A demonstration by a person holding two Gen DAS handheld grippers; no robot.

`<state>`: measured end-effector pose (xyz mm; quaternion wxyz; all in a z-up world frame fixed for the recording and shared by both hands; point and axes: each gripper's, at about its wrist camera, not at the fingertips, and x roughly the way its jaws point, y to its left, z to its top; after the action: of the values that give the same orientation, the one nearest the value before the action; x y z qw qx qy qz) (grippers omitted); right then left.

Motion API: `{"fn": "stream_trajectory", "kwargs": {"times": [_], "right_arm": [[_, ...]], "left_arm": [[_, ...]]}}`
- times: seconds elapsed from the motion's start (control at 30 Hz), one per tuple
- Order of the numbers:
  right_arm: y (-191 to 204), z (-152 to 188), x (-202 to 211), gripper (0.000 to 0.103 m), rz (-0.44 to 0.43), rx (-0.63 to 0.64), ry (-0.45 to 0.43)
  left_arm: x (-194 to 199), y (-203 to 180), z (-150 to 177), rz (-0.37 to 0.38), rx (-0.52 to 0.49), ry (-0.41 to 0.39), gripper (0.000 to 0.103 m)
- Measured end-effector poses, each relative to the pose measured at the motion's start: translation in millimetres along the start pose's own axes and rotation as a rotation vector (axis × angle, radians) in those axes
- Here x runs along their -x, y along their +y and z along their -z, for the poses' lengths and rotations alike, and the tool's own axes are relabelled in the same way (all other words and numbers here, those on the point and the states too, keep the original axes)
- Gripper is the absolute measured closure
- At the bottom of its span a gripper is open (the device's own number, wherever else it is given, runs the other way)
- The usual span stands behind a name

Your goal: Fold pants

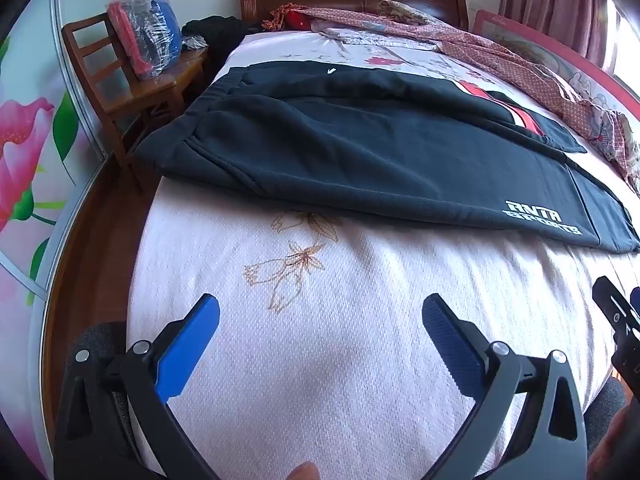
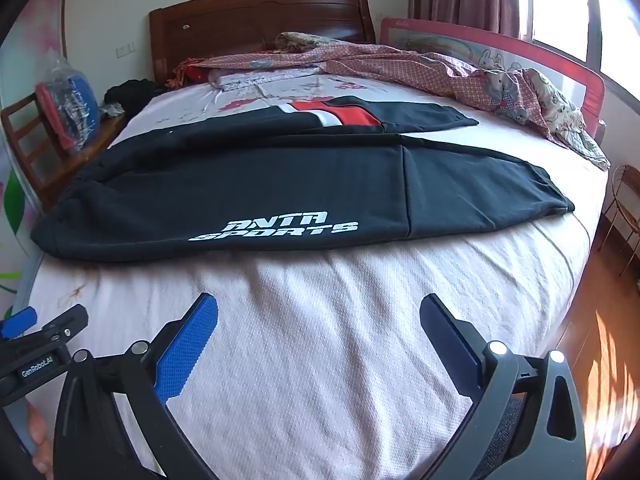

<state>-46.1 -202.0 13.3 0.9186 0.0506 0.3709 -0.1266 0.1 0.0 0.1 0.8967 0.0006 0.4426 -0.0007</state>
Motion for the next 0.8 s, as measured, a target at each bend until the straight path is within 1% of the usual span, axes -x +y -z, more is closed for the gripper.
{"fn": "stream_trajectory", "kwargs": {"times": [0.33,0.43,0.8], "right_arm": [[-0.5,-0.3,1.0,0.003,0.0,0.0,0.0],[0.1,-0.1,0.3,0.003,0.0,-0.001,0.004],[1.3,0.1,-0.3,0.003,0.001,0.0,0.006]], "left_arm": [[1.2,5.8,-1.4,0.006,0.005,0.004,0.002],[0.0,-1.5,-2.3,0.001,-0.002,0.004,0.002],[-2.0,-3.5,0.3,-0.003,-0.009,0.005,0.002]]}}
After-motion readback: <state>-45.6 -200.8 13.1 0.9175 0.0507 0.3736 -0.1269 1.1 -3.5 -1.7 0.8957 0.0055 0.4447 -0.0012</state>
